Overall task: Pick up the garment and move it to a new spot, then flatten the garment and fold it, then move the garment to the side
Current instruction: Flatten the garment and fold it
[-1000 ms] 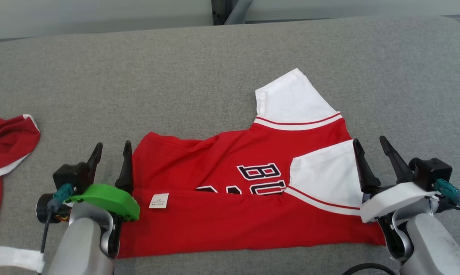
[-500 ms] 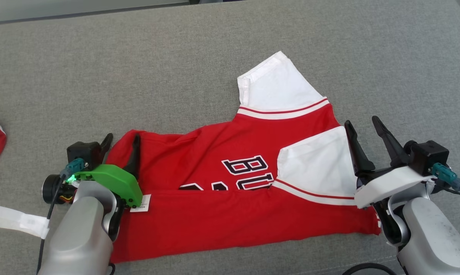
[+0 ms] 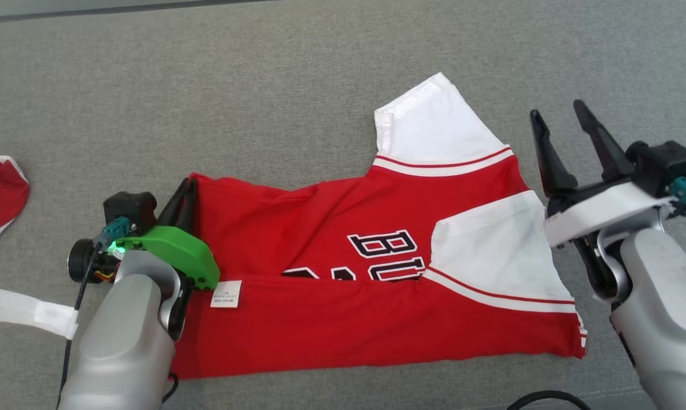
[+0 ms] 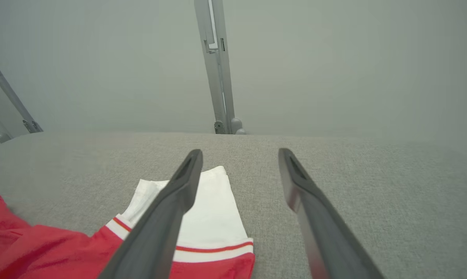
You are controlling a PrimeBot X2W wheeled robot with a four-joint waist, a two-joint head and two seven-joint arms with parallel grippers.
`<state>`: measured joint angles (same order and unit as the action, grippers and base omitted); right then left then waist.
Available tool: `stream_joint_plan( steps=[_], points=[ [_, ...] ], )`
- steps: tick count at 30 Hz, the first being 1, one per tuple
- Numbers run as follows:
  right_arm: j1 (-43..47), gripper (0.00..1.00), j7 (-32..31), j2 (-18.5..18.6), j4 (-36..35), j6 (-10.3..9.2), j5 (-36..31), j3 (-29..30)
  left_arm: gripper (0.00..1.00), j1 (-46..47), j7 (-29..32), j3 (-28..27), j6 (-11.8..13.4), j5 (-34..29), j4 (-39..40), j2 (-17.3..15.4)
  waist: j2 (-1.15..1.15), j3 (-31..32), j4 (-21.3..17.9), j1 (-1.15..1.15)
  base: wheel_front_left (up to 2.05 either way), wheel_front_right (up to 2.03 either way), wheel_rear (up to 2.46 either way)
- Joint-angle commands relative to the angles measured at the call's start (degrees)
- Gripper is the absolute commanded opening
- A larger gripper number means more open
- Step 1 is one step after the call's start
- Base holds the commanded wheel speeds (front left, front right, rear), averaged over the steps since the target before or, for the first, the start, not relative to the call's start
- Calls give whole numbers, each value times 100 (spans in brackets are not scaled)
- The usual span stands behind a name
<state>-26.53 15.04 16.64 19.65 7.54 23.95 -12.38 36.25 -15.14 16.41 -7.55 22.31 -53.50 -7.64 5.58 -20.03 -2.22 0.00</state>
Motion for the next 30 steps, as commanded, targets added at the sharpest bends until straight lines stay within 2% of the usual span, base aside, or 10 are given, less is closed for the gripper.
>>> stream_joint_plan(
  steps=[1, 5, 6, 9, 12, 19, 24, 26, 27, 30],
  points=[
    [-268, 100, 2, 78, 152, -11, 88, -101, 0, 101, 1, -80, 52, -119, 197, 9, 1, -55, 182, 0, 0, 0, 0],
    [-793, 100, -175, 194, 597, -11, 190, -419, 0, 42, 0, -143, 105, -307, 495, 100, 1, -145, 387, 0, 0, 0, 0],
    [-1156, 100, -501, 270, 931, -10, 294, -691, 0, 34, 0, -176, 104, -401, 668, 167, 1, -235, 536, 0, 0, 0, 0],
    [-1686, 100, -977, 408, 1449, -11, 415, -1014, 0, 63, 0, -198, 118, -561, 885, 283, 1, -397, 761, 0, 0, 0, 0],
    [-2180, 100, -1278, 515, 1860, -10, 439, -1299, 0, 146, 1, -175, 107, -673, 1039, 377, 1, -580, 974, 0, 0, 0, 0],
    [-2995, 100, -1885, 642, 2881, -11, 412, -1702, 0, 284, 1, -75, 79, -696, 1230, 463, 1, -937, 1298, 0, 0, 0, 0],
    [-3240, 100, -2011, 586, 3317, -10, 550, -1935, 0, 344, 1, 138, 110, -416, 1385, 468, 1, -1083, 1396, 0, 0, 0, 0],
    [-3246, 18, -2035, 614, 3440, -10, 621, -2045, 0, 342, 1, 182, 160, -356, 1394, 468, 1, -1107, 1405, 0, 0, 0, 0],
    [-3260, 0, -2023, 658, 3513, -11, 621, -2088, 0, 356, 1, 200, 172, -335, 1393, 468, 1, -1115, 1405, 0, 0, 0, 0],
    [-3422, 0, -1727, 789, 3671, -12, 572, -2085, 0, 424, 1, 170, 258, -337, 1397, 468, 1, -1142, 1375, 0, 0, 0, 0]
  ],
)
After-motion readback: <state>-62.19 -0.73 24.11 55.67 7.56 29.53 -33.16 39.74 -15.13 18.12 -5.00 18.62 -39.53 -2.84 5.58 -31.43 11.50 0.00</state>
